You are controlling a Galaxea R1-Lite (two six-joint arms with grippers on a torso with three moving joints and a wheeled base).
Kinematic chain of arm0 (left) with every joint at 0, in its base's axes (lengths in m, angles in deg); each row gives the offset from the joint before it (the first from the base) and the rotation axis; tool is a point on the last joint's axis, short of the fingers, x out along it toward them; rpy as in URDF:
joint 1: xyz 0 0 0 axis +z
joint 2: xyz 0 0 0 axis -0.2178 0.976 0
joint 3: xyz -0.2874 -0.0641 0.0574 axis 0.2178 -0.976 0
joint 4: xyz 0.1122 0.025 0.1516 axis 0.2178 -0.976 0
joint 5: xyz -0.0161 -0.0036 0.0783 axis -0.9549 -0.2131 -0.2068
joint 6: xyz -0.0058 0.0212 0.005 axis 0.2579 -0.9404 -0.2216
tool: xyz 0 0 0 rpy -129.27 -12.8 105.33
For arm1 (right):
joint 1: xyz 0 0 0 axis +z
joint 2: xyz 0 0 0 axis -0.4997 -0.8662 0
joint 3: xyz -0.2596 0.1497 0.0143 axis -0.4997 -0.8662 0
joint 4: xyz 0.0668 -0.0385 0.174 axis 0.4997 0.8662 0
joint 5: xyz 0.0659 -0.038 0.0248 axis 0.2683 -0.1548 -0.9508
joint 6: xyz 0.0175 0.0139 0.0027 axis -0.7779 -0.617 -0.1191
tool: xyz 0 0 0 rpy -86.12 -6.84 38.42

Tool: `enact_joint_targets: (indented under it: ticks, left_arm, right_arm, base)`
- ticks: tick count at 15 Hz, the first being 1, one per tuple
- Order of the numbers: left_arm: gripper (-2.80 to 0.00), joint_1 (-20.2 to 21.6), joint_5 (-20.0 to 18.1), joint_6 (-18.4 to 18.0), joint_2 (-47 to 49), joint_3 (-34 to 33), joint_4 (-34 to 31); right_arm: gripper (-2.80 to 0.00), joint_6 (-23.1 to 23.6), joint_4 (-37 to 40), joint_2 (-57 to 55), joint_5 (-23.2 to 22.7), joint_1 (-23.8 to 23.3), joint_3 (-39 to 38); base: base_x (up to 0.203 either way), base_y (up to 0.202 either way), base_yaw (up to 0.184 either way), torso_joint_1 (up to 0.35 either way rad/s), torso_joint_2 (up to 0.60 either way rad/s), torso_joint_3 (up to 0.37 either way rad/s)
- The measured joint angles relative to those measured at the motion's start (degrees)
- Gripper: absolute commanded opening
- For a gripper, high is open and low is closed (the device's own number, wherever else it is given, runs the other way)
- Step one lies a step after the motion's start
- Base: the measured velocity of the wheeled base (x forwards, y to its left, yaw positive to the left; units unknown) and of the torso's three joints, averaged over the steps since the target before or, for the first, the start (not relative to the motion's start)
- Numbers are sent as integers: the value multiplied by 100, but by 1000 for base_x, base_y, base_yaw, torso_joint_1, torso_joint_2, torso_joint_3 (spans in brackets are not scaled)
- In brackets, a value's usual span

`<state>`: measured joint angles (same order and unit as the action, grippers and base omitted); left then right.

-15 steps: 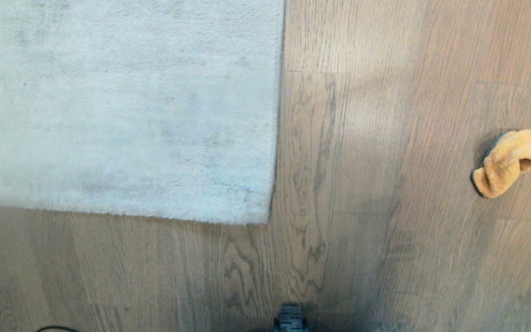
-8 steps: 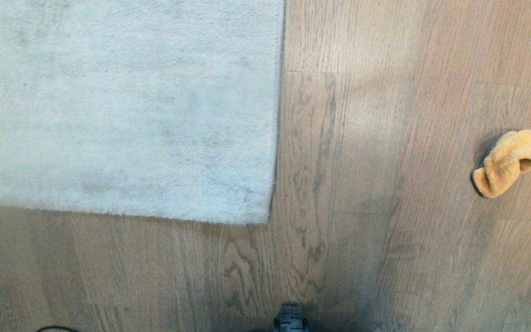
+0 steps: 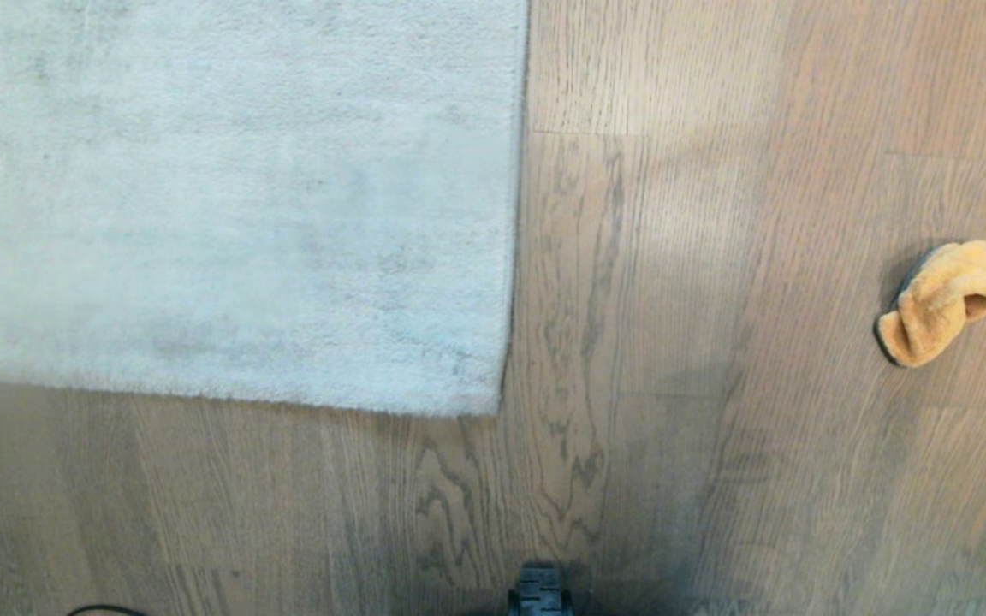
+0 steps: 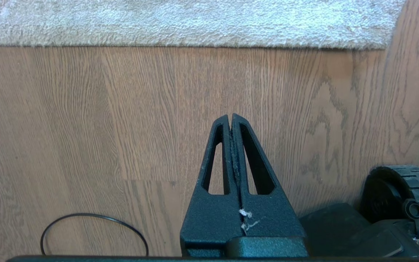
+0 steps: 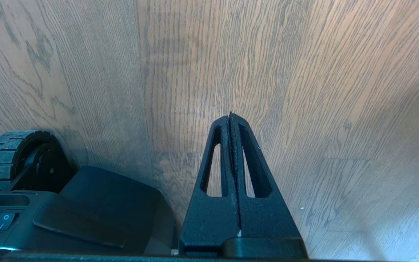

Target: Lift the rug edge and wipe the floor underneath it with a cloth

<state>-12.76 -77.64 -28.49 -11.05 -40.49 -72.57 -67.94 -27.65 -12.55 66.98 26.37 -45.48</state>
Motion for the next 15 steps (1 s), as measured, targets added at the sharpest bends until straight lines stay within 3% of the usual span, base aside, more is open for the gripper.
enact_joint_targets:
  ticks: [15]
  left_arm:
    - [-280,0,80,-44,0,0,-1]
  right_arm:
    - [-280,0,4,0,-1,2,0]
  base:
    - [0,0,0,1,2,188]
